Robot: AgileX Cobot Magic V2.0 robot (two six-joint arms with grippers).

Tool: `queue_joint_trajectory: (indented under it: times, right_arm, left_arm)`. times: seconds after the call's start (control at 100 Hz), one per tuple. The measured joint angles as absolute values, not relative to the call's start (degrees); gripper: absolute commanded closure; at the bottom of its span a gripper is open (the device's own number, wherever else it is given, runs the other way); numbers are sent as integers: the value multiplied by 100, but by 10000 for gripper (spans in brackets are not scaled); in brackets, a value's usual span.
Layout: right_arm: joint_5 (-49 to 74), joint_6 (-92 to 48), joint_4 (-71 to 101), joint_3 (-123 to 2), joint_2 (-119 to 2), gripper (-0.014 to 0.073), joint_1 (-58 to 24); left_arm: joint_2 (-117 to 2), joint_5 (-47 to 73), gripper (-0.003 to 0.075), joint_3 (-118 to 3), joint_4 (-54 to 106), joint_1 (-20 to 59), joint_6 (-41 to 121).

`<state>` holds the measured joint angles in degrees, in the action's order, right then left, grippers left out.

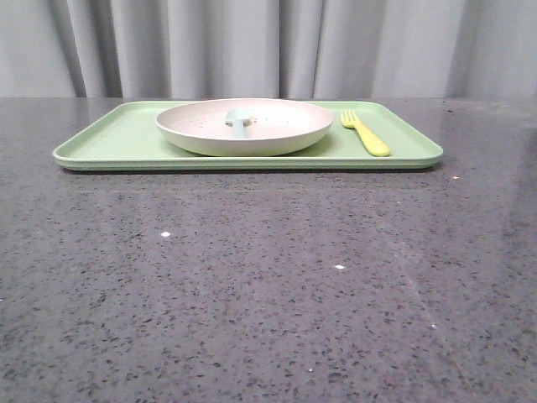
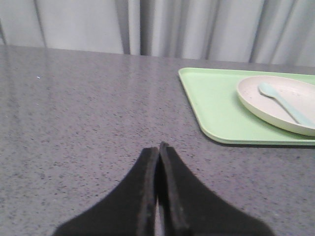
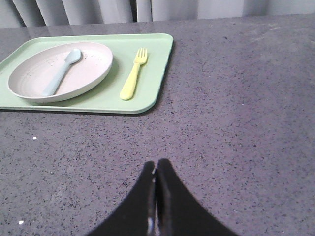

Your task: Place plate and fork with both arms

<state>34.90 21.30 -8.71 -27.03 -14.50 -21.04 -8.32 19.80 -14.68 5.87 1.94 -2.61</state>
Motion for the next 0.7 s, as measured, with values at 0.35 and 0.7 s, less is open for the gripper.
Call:
queue_joint_trajectory:
  times: [0.35,0.7]
  right_arm:
    - [3490,2130,-871,-2703,-1450,660,-2104]
    - [3482,2130,-882,-2703,-1450,660,-2104]
  left_arm:
    - [18,841,741,-79,479,-270,250]
    - [18,671,741,0,479,-350,216]
